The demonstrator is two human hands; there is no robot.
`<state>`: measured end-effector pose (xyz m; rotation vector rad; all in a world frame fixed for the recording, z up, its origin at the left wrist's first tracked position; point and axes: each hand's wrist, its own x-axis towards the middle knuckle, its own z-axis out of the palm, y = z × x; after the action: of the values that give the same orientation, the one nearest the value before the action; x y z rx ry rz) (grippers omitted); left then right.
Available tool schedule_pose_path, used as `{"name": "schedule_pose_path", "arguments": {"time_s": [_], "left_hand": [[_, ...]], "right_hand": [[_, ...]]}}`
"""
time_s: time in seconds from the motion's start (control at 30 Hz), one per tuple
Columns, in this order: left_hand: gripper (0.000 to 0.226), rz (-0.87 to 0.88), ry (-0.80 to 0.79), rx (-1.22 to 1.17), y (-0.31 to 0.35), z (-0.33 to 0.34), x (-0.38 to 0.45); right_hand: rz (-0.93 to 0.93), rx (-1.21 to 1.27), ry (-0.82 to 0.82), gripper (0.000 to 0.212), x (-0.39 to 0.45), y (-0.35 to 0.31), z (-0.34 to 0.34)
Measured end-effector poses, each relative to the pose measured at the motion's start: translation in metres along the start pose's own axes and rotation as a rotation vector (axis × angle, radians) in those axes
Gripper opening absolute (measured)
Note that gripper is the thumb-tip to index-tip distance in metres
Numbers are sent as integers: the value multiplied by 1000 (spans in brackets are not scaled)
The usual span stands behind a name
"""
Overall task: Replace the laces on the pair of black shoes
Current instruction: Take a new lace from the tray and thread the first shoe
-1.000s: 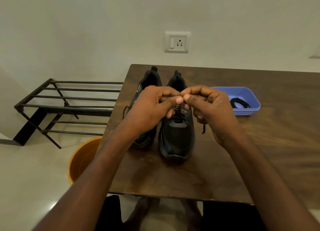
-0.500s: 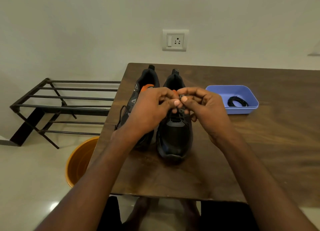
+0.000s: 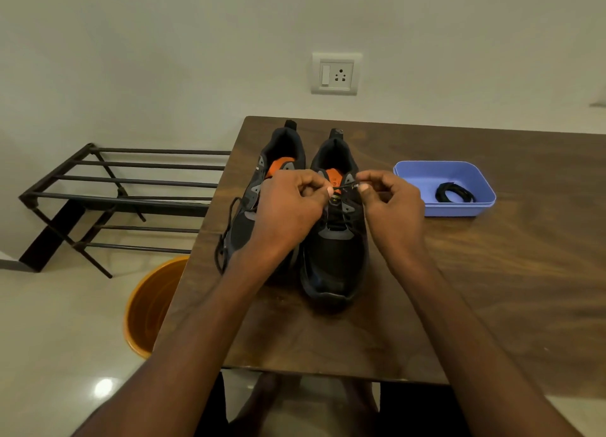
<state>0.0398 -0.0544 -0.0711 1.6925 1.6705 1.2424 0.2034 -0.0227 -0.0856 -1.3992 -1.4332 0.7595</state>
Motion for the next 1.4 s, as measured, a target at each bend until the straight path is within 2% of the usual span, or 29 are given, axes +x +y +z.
{"name": "schedule_pose_path", "arguments": {"time_s": [0.03, 0.17, 0.23, 0.37, 0.53, 0.77, 0.9, 1.0, 1.1, 1.13, 1.2, 1.27, 1.4], "left_hand": [[9, 13, 14, 32, -2, 2, -1], [11, 53, 30, 120, -4, 7, -3], [14, 68, 22, 160, -6, 8, -3], [23, 55, 3, 203, -7, 9, -2], [24, 73, -66, 352, -3, 11, -3], [15, 1, -179, 206, -15, 13, 5], [14, -63, -217, 98, -19, 15, 8], [14, -64, -181, 135, -14, 18, 5], [17, -10, -26, 389, -5, 22, -3], [12, -2, 24, 446, -3, 23, -6], [8, 8, 68, 467, 0, 25, -10], [10, 16, 61, 427, -1, 27, -10], [11, 51, -49, 337, -5, 30, -7]], "right_hand": [[-1, -83, -2, 18, 2, 5, 2], [47, -239, -65, 52, 1, 15, 11], [46, -263, -46, 57, 1, 15, 14], [101, -159, -10, 39, 4, 13, 8], [166, -47, -61, 24, 6, 17, 5], [205, 29, -68, 29, 7, 19, 6], [218, 53, -103, 41, 8, 21, 5], [236, 97, -124, 46, 8, 20, 3], [248, 119, -138, 37, 8, 21, 3], [254, 122, -138, 33, 7, 21, 3], [260, 130, -124, 32, 6, 22, 4], [265, 136, -105, 31, 5, 23, 5], [265, 134, -88, 26, 3, 22, 7]]}}
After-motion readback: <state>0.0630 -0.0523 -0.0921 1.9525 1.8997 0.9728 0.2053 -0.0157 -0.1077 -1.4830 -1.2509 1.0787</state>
